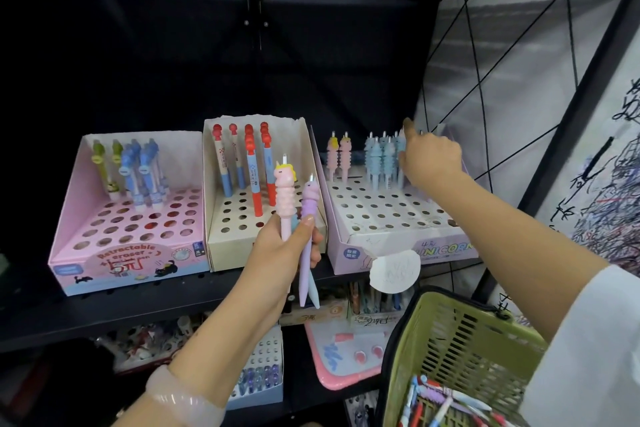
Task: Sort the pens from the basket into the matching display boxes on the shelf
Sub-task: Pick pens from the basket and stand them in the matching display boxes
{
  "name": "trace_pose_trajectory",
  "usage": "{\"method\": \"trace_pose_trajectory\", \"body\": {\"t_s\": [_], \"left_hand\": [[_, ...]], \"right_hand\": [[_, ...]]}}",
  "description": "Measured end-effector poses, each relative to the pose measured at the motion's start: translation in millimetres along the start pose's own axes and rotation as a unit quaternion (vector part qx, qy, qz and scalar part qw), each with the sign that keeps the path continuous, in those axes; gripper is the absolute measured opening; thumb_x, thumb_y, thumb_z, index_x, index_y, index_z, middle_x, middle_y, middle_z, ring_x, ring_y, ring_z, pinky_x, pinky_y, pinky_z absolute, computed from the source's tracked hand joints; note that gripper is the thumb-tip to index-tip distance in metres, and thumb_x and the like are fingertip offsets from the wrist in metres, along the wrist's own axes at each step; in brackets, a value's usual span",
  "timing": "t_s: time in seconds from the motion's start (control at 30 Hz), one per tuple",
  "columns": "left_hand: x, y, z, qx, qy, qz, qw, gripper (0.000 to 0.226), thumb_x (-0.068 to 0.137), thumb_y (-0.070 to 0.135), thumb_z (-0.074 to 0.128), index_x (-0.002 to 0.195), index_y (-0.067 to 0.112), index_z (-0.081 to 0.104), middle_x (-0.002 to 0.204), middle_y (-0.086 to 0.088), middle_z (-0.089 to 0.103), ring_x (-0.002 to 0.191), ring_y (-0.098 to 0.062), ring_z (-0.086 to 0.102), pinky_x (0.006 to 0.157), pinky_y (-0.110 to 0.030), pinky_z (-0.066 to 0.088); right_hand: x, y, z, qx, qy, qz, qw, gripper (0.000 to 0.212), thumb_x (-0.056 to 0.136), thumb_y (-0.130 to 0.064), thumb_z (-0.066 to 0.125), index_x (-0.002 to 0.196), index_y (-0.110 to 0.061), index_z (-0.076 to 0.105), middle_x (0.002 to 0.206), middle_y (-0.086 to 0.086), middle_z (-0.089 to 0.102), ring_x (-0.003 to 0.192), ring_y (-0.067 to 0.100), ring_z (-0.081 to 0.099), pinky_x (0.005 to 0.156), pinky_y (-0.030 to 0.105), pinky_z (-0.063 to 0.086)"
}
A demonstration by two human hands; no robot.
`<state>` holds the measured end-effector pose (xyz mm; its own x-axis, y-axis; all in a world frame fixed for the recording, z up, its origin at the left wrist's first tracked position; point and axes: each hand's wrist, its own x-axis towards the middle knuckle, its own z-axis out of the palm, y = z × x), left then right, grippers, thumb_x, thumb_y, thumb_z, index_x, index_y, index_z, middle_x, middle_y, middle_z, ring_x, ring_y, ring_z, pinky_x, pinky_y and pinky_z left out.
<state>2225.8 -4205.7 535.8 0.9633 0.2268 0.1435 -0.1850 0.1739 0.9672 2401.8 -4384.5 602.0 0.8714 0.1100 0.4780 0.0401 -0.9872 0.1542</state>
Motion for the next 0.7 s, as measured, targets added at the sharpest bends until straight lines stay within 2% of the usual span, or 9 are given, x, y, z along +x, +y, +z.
{"method": "trace_pose_trajectory", "body": {"t_s": [0.07,0.13,0.2,0.27,0.37,0.47,0.6,0.7], "left_hand": [[1,-2,0,0.006,0.001,-0.002,1.0,0.011,0.095,0.018,0.048,0.088,0.012,0.054,0.058,0.008,0.058,0.05,-0.008,0.05,0.054,-0.022,0.044],[1,-4,1,0.011,-0.002,-0.001,1.0,0.013,0.095,0.019,0.048,0.086,0.013,0.054,0.058,0.008,0.058,0.05,-0.008,0.05,0.056,-0.024,0.043],[3,-5,1,0.013,-0.005,-0.003,1.0,0.013,0.095,0.02,0.048,0.086,0.014,0.055,0.059,0.008,0.058,0.051,-0.008,0.05,0.056,-0.025,0.043],[4,-6,3,0.009,-0.006,-0.006,1.0,0.012,0.095,0.021,0.049,0.088,0.013,0.055,0.06,0.007,0.059,0.051,-0.008,0.05,0.054,-0.023,0.044],[4,-8,7,0.009,-0.008,-0.005,1.0,0.013,0.094,0.021,0.049,0.088,0.012,0.054,0.058,0.007,0.059,0.05,-0.007,0.051,0.051,-0.02,0.045],[2,-9,9,0.018,-0.014,-0.004,1.0,0.014,0.094,0.022,0.049,0.086,0.011,0.054,0.058,0.007,0.058,0.05,-0.008,0.051,0.051,-0.02,0.044],[3,-9,9,0.011,-0.006,-0.011,1.0,0.014,0.094,0.022,0.05,0.087,0.01,0.055,0.058,0.007,0.059,0.051,-0.008,0.051,0.056,-0.025,0.044],[3,-11,10,0.011,-0.005,-0.013,1.0,0.015,0.094,0.022,0.05,0.088,0.01,0.056,0.059,0.006,0.059,0.052,-0.009,0.05,0.057,-0.026,0.044]], "right_hand": [[-1,-1,-1,0.045,0.007,0.023,0.999,0.038,0.093,-0.006,0.041,0.131,-0.004,0.042,0.106,0.017,0.062,0.095,0.036,0.06,0.061,0.032,0.035],[-7,-3,-1,0.055,0.011,0.022,0.998,0.027,0.09,-0.001,0.042,0.115,-0.001,0.053,0.106,0.017,0.062,0.097,0.035,0.06,0.064,0.032,0.037],[-11,-7,0,0.102,0.012,0.029,0.994,0.033,0.09,-0.001,0.042,0.123,0.0,0.048,0.112,0.019,0.06,0.106,0.035,0.055,0.072,0.035,0.04],[-11,-9,1,0.203,-0.007,0.063,0.977,0.039,0.093,-0.008,0.042,0.131,0.002,0.039,0.119,0.022,0.055,0.114,0.037,0.05,0.081,0.039,0.042],[-4,-11,2,0.324,-0.054,0.113,0.938,0.033,0.096,-0.014,0.041,0.123,0.003,0.044,0.12,0.022,0.054,0.109,0.036,0.053,0.076,0.035,0.042],[-9,-15,8,0.299,-0.068,0.092,0.947,0.034,0.097,-0.011,0.039,0.129,0.001,0.039,0.116,0.021,0.058,0.103,0.034,0.059,0.07,0.031,0.04],[-22,-13,20,0.237,-0.065,0.064,0.967,0.052,0.094,-0.01,0.043,0.142,-0.003,0.023,0.114,0.02,0.058,0.099,0.034,0.058,0.065,0.032,0.038],[-24,-10,16,0.262,-0.084,0.054,0.96,0.055,0.094,-0.013,0.044,0.143,-0.001,0.022,0.119,0.02,0.056,0.104,0.036,0.056,0.073,0.035,0.042]]}}
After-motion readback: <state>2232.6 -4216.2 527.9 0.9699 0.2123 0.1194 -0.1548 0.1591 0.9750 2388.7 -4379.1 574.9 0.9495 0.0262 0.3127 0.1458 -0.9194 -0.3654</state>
